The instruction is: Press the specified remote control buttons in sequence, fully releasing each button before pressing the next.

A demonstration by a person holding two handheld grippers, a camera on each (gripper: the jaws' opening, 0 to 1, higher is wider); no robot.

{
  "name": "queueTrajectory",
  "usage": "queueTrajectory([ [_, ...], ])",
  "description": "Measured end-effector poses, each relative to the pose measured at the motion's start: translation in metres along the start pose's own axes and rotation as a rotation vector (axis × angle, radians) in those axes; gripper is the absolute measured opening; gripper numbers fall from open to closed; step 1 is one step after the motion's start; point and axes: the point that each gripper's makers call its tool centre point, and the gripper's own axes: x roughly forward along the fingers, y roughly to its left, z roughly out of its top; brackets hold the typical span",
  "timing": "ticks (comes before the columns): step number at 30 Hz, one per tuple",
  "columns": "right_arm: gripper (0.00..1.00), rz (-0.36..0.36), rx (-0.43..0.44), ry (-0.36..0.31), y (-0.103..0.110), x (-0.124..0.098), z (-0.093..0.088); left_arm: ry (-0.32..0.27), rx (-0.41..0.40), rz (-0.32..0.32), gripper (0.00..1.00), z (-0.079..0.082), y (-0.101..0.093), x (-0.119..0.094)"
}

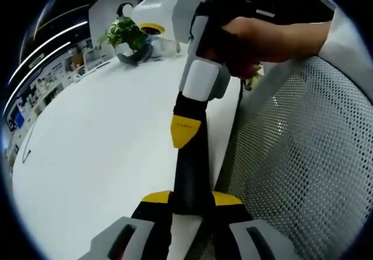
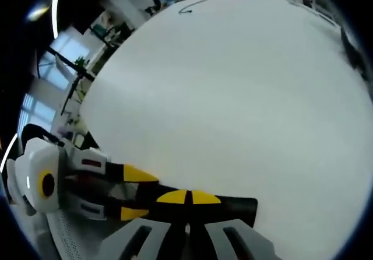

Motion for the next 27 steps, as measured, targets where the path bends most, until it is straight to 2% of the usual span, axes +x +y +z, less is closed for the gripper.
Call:
queueTrajectory([
  [3, 0.00, 0.001, 0.035, -0.035, -0.003, -0.006, 0.004, 0.001, -0.001, 0.000, 0.24, 0.000, 0.000, 0.000],
  [4, 0.00, -0.023, 0.047, -0.041, -0.009, -0.008, 0.004, 0.003, -0.002, 0.000, 0.24, 0.000, 0.000, 0.000],
  [6, 0.00, -0.047, 0.044, -0.030, -0.014, -0.009, 0.001, 0.006, -0.004, -0.001, 0.24, 0.000, 0.001, 0.000],
  [10, 0.00, -0.020, 0.054, -0.028, -0.009, -0.010, 0.000, 0.008, -0.004, -0.002, 0.24, 0.000, 0.001, 0.000],
  [15, 0.00, -0.010, 0.035, 0.041, -0.002, -0.006, -0.012, 0.015, -0.025, 0.015, 0.24, -0.001, 0.005, -0.001],
  [18, 0.00, -0.026, 0.012, 0.038, -0.004, -0.006, -0.011, 0.014, -0.038, 0.023, 0.24, -0.002, 0.009, -0.001],
  [27, 0.00, 0.010, 0.006, 0.039, 0.003, -0.003, -0.010, 0.000, -0.040, 0.029, 0.24, 0.000, 0.007, -0.001],
])
